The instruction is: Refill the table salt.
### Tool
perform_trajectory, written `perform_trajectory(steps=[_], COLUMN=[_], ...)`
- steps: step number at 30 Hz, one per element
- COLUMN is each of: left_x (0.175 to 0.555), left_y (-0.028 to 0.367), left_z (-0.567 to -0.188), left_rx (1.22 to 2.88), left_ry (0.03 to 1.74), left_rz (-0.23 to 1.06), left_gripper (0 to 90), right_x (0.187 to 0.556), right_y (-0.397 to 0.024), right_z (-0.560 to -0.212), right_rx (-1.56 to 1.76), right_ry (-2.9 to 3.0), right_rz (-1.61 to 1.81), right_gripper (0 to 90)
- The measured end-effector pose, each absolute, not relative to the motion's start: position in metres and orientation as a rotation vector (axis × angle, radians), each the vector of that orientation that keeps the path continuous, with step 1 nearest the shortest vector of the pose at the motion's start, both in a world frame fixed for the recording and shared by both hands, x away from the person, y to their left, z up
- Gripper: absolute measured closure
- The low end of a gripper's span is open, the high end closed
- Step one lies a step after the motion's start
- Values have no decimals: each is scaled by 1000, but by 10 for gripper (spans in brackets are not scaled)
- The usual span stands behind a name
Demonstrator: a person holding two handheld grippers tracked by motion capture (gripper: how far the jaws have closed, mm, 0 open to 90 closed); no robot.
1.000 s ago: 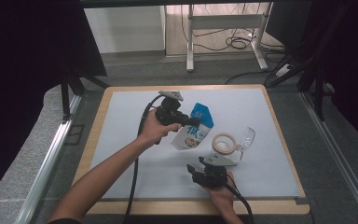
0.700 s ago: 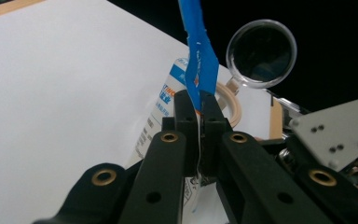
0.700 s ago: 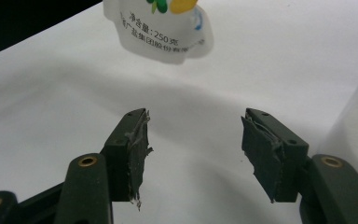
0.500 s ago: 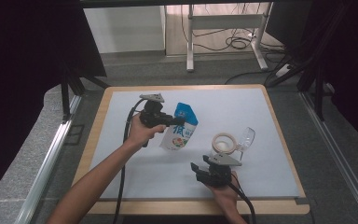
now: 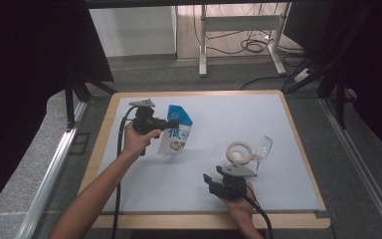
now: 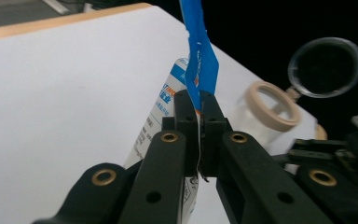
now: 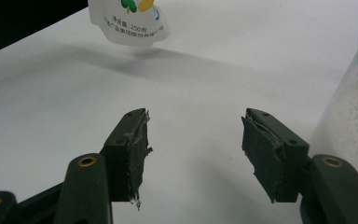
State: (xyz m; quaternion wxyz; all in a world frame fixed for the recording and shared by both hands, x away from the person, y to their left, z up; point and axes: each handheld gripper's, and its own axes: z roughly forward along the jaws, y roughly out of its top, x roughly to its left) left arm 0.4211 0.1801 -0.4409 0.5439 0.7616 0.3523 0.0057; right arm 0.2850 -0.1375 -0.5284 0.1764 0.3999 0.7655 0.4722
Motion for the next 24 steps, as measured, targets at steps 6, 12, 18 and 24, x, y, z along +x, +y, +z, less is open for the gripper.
perform_trajectory(steps=[6, 12, 18, 24], left_x=[423, 420, 412, 401], left_y=[197, 218, 232, 241], left_z=[-448, -457, -461, -465], left_rx=[1783, 1769, 1739, 1724], left_ry=[881, 932, 950, 948], left_rz=[83, 147, 177, 192], left_gripper=[899, 898, 896, 890], right_x=[286, 286, 286, 287], right_y=[-137, -137, -136, -138], right_z=[-530, -530, -531, -530], right_rx=[1137, 1133, 1136, 1139], right_ry=[2174, 2179, 2183, 2178], right_rz=[1329, 1325, 1322, 1327], right_gripper=[412, 412, 411, 408])
